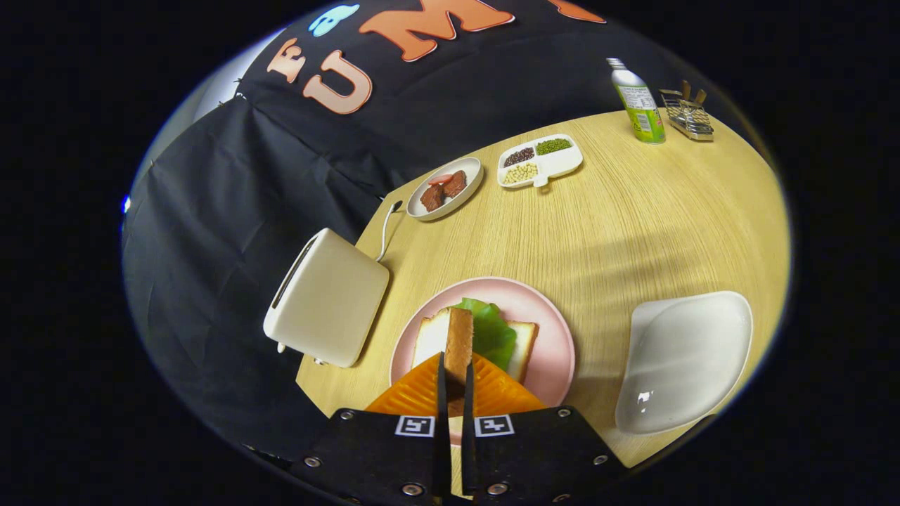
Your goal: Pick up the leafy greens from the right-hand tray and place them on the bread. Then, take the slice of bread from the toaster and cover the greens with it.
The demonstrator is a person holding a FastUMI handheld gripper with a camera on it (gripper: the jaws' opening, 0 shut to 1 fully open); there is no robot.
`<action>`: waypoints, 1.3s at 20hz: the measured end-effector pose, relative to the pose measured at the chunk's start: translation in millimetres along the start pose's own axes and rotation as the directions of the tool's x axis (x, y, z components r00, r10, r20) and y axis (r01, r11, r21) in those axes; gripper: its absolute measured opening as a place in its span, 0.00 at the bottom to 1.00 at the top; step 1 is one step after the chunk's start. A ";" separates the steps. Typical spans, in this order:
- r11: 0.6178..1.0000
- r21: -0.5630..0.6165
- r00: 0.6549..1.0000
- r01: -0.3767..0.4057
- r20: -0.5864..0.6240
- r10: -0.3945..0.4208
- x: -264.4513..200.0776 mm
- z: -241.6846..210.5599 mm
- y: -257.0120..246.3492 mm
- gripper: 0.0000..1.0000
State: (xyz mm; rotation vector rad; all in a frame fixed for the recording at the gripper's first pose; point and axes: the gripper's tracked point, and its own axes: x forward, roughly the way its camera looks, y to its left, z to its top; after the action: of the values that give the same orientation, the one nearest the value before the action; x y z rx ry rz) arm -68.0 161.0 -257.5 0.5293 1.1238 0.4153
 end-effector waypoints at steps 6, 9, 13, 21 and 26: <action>0.998 -0.052 0.999 0.029 0.016 -0.028 4.9 -5.4 -12.8 0.10; 0.991 -0.101 0.996 0.084 0.049 -0.079 5.1 -2.8 -23.0 0.19; 0.976 -0.161 0.987 0.146 0.096 -0.132 2.4 3.3 -32.9 0.34; 0.922 -0.268 0.899 0.279 0.411 -0.153 -43.4 76.7 -14.4 0.54; 0.876 -0.321 0.784 0.360 0.613 -0.097 -78.4 119.8 14.6 0.72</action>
State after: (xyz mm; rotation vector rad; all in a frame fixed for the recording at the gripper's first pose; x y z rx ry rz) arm 12.2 106.0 -151.5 0.0989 0.4616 0.2366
